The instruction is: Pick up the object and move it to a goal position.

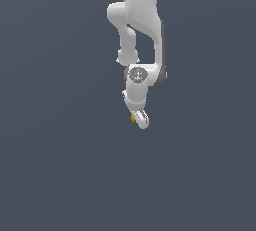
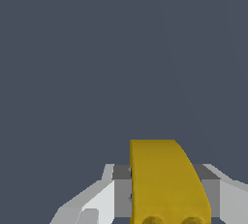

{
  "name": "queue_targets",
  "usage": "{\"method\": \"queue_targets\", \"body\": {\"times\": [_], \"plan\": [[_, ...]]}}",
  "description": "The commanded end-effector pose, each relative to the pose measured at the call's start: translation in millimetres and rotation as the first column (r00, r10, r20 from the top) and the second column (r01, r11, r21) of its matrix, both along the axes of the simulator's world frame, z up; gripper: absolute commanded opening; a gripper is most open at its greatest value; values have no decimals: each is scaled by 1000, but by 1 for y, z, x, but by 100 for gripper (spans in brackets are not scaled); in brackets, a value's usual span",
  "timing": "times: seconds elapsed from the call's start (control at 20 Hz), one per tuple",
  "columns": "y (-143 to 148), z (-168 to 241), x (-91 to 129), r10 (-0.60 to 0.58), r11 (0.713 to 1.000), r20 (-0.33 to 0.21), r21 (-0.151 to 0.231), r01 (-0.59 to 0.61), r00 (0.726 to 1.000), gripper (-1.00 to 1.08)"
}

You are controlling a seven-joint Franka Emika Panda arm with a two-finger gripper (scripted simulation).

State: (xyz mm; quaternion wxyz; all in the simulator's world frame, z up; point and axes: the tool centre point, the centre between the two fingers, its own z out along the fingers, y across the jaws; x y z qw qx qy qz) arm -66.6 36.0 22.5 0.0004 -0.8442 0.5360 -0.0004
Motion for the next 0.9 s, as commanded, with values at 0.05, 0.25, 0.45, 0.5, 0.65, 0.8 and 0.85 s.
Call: {"method": "queue_targets", "body": {"times": [0.05, 0.25, 0.45, 0.5, 0.65, 0.8, 0.85], "plan": [[0, 1, 0, 0, 1000, -1, 0, 0, 1000, -100], [1, 11, 2, 0, 1000, -1, 0, 0, 1000, -100], [3, 31, 7, 0, 1000, -1, 0, 0, 1000, -100], [3, 37, 8, -1, 1000, -1, 0, 1, 1000, -100], [5, 59, 13, -1, 1000, -1, 0, 1, 1000, -100], [7, 86, 20, -1, 1000, -1, -1, 1, 1000, -100], [7, 94, 22, -1, 1000, -1, -1, 1, 1000, -100]]}}
